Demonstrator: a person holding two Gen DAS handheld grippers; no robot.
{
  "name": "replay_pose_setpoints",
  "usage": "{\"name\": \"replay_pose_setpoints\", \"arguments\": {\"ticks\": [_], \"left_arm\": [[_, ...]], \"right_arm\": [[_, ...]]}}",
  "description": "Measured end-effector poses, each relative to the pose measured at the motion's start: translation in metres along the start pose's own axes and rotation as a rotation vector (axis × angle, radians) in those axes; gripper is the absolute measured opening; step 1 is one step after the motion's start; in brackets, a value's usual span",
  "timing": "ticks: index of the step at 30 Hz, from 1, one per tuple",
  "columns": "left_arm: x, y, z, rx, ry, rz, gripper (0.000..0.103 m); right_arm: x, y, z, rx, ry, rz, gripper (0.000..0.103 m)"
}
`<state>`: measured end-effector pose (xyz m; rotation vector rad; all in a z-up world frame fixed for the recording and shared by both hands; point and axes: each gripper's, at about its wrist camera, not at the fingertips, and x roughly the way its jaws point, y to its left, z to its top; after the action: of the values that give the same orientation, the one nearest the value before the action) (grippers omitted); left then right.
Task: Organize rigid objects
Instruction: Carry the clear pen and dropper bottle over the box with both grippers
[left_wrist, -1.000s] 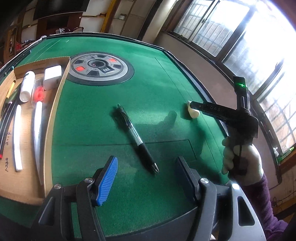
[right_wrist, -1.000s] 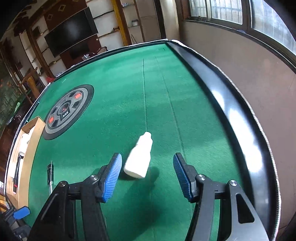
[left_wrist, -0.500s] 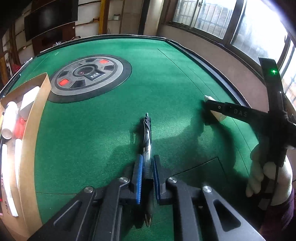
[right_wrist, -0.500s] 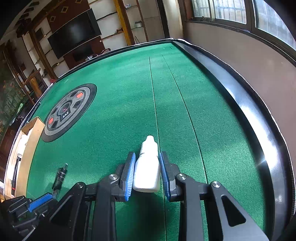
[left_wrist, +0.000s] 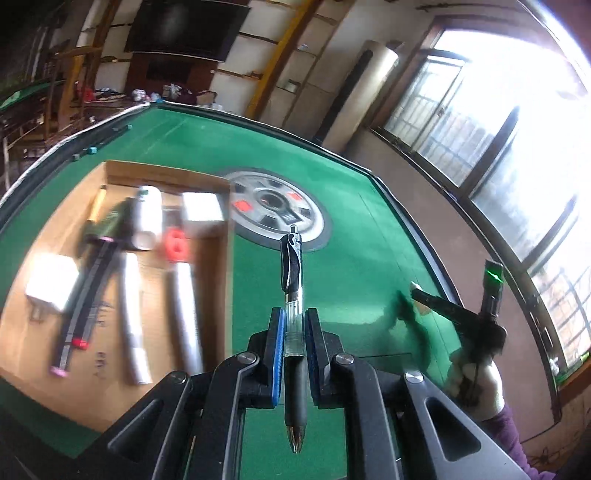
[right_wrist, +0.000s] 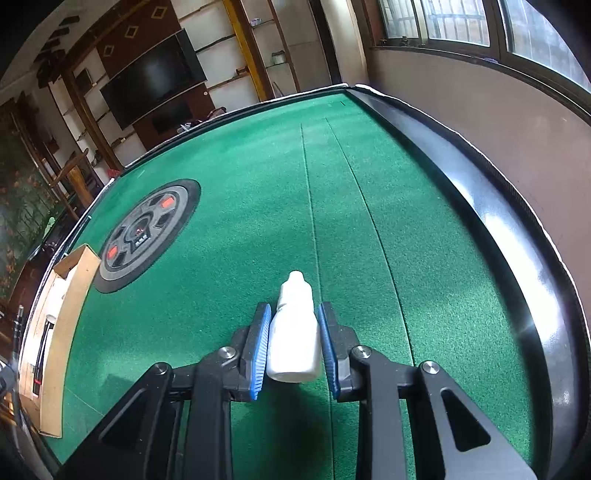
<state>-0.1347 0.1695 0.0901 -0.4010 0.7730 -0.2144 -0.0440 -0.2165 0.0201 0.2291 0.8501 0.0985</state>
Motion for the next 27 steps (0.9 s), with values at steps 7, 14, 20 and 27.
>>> {"name": "replay_pose_setpoints", "arguments": {"ticks": [7, 14, 20, 27], "left_arm": [[-0.016, 0.098, -0.008, -0.151, 0.015, 0.168, 0.010], [0.013, 0.123, -0.015, -0.210, 0.073, 0.159, 0.010], [0.029, 0.128, -0.008, -0.240, 0.080, 0.180, 0.012], [-0.027, 0.127, -0.016, -0.246, -0.032, 0.085, 0.044]], "right_arm": [[-0.021, 0.047, 0.001, -0.008, 0.040, 0.154, 0.025], [-0.018, 0.171, -0.006, -0.153, 0.150, 0.363, 0.025], [0.010, 0.273, -0.030, -0.270, 0.268, 0.432, 0.025], [0.033, 0.343, -0.056, -0.382, 0.361, 0.420, 0.025]]}}
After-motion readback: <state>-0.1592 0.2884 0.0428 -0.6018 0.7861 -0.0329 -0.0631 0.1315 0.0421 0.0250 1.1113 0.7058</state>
